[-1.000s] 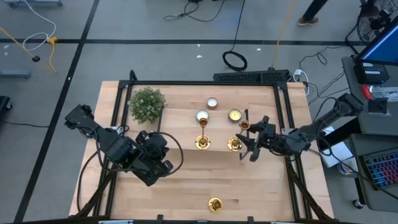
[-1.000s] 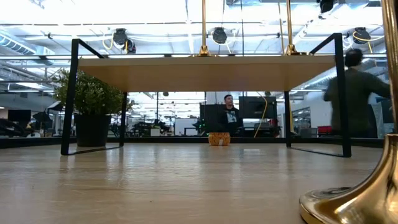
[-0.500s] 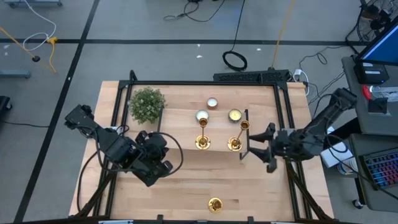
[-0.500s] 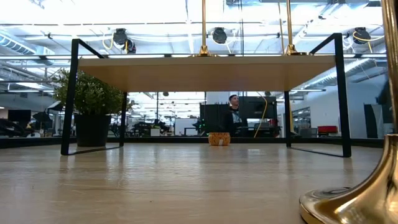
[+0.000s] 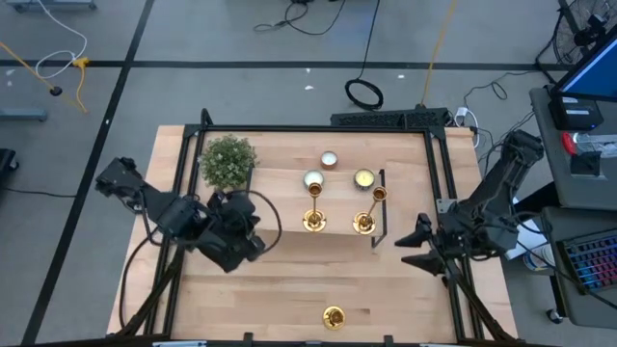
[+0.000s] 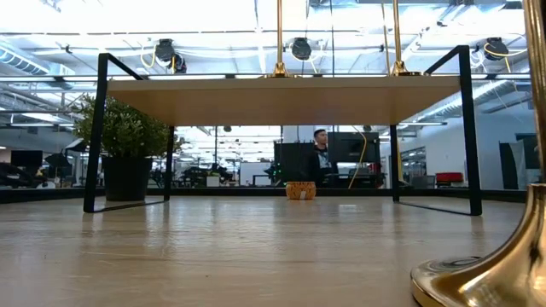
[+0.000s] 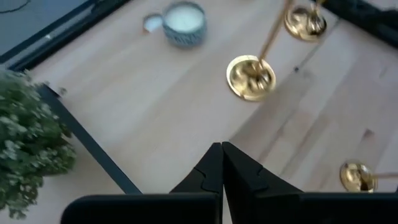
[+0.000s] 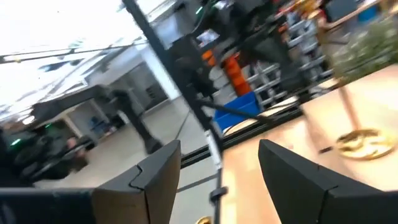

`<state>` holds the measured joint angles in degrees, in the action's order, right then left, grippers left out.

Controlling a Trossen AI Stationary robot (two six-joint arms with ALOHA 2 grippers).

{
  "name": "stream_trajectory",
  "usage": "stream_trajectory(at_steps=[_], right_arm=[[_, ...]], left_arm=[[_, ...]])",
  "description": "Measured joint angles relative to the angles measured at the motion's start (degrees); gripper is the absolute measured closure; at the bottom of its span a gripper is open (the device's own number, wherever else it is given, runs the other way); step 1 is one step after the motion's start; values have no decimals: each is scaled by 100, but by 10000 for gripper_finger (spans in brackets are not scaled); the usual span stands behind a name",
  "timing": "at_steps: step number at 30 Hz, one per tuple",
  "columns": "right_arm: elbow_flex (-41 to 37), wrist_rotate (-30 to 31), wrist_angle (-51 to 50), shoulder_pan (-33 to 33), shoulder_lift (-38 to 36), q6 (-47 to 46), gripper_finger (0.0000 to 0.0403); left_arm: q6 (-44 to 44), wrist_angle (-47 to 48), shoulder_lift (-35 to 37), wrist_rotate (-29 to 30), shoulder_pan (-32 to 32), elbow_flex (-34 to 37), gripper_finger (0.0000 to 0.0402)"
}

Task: Pick & Place candle stick holders
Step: Put the scented candle on the shelf

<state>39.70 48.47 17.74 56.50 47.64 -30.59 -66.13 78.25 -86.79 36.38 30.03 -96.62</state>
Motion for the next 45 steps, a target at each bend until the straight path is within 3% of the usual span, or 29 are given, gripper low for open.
stream_trajectory(at_steps=[3,10,15,17,21,25,30,38,45], right_arm=[[0,-97,-4,3,143,-249,191],[0,-1218,-9,-1,614,-1432,191],[0,-1576,-13,-1,1005,-2061,193],[0,-1587,-70,-1,1139,-2220,193],[0,-1579,-428,-1,1322,-2639,193],[0,-1580,-929,-1,1406,-3191,193],[2,-1703,-1722,-18,1409,-3678,193],[2,-1852,-3104,-29,1412,-4643,193],[2,-1865,-4155,-197,1412,-5400,193]], left_arm=[[269,-112,156,-67,-228,-2,390],[1623,-692,300,-1345,-449,-2,390],[2102,-666,330,-2060,-488,-2,396],[2121,-502,329,-1898,-530,-2,389],[1797,-120,483,-815,-898,-2,385],[2344,-441,521,-700,-1695,-2,397],[3523,-1063,408,-1785,-3081,-2,387],[4792,-1911,265,-3011,-5433,1,356],[5490,-2451,-230,-4274,-6650,-13,355]])
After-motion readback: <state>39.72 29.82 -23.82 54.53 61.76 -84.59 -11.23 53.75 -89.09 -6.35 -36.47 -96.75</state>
